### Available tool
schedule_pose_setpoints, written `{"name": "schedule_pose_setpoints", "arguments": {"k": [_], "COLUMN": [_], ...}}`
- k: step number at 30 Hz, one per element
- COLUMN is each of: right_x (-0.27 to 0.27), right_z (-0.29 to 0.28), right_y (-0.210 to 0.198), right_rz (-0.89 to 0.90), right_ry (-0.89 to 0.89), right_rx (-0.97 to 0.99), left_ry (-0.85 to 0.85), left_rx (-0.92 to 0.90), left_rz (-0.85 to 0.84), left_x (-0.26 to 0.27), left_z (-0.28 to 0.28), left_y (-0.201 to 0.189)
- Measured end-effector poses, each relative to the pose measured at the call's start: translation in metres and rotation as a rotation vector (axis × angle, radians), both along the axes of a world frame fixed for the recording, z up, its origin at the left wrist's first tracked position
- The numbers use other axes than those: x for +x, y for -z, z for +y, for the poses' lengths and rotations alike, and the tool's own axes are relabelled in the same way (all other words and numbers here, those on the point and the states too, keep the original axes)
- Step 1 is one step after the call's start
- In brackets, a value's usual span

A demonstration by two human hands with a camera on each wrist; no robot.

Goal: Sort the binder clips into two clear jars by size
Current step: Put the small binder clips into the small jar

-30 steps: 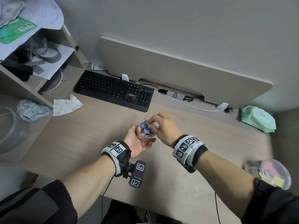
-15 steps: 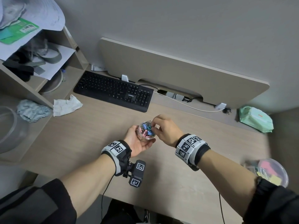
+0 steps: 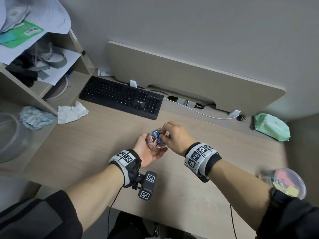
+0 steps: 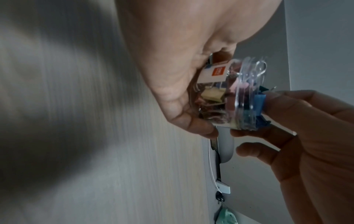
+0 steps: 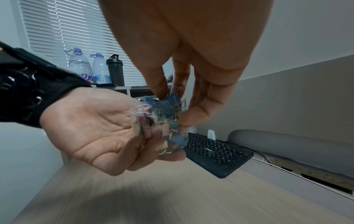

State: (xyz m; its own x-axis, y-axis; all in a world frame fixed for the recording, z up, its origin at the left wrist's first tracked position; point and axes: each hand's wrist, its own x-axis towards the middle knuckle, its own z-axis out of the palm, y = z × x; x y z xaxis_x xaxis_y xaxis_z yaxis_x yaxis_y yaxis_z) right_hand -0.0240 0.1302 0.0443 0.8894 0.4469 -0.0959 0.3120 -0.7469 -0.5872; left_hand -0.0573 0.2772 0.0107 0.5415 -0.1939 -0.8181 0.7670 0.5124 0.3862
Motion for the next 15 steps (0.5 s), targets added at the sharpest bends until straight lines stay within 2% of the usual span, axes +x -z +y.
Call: {"name": "schedule_pose_setpoints", "arguments": {"k": [10,15], "right_x": [0.0015,0.0042], "right_z": [-0.0005,-0.0014], "right_y": [-0.0045,-0.0069], "right_rz": [0.037,-0.013], "right_ry": [0.032,0.001], "right_rx": [-0.003,0.024], "left_ry": [0.005,0.009], "left_rx": [-0.016,-0.007], "left_rz": [-0.01,-0.002], "left_x": [-0.003,-0.0027], "left_z": [-0.0006,0.0003], "left_y": [-0.0004,0.0]}}
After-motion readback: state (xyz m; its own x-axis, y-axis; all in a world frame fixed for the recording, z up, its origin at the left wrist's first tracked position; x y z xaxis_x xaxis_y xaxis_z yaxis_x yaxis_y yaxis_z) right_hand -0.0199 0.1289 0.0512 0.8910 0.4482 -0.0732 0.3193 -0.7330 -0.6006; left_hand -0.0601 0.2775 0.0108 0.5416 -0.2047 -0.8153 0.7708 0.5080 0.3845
